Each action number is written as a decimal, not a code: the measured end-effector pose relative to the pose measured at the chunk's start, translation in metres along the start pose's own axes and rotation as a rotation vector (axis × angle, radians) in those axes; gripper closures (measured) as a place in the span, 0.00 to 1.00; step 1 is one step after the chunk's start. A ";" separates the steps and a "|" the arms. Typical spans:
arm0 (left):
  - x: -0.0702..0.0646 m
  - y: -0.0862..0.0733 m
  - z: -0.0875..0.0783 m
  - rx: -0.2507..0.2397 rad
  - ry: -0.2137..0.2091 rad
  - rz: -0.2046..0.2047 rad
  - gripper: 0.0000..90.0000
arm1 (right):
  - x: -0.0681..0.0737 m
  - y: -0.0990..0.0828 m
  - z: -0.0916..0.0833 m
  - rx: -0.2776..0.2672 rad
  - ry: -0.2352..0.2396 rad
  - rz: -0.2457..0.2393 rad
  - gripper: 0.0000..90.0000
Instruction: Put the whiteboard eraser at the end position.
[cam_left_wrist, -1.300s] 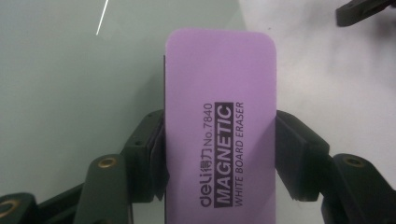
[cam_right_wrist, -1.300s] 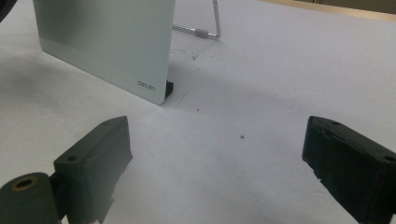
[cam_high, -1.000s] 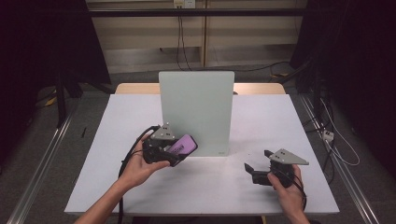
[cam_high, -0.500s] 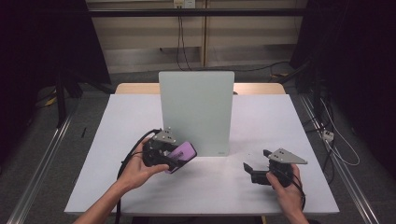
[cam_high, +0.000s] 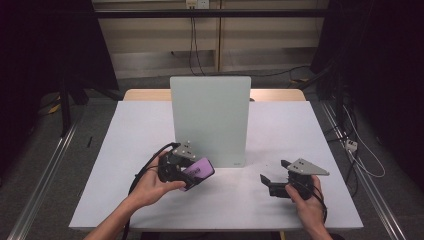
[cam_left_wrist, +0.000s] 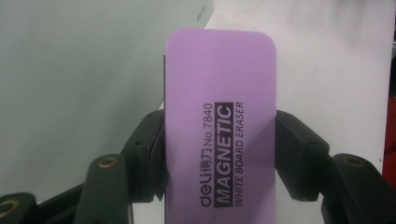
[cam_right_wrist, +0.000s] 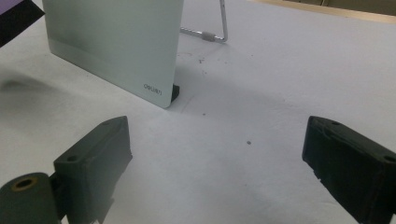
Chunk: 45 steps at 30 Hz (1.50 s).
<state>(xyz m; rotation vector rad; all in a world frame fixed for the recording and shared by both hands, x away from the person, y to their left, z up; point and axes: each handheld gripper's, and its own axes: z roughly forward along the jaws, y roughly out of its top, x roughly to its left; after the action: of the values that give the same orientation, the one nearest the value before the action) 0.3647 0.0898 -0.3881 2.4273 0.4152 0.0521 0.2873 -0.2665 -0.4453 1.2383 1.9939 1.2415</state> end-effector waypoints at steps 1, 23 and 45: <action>0.000 0.000 0.001 0.002 -0.005 0.000 0.45 | 0.000 0.000 0.000 0.000 0.002 -0.002 0.09; -0.017 0.027 0.044 0.097 -0.078 0.054 0.45 | 0.001 0.002 0.003 0.000 0.005 -0.004 0.09; -0.018 0.027 0.071 0.157 -0.071 0.081 0.45 | 0.001 0.002 0.002 0.000 0.005 -0.012 0.09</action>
<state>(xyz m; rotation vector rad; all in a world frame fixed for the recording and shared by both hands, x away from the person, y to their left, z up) 0.3652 0.0210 -0.4249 2.5917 0.2987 -0.0334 0.2891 -0.2643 -0.4444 1.2227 2.0019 1.2407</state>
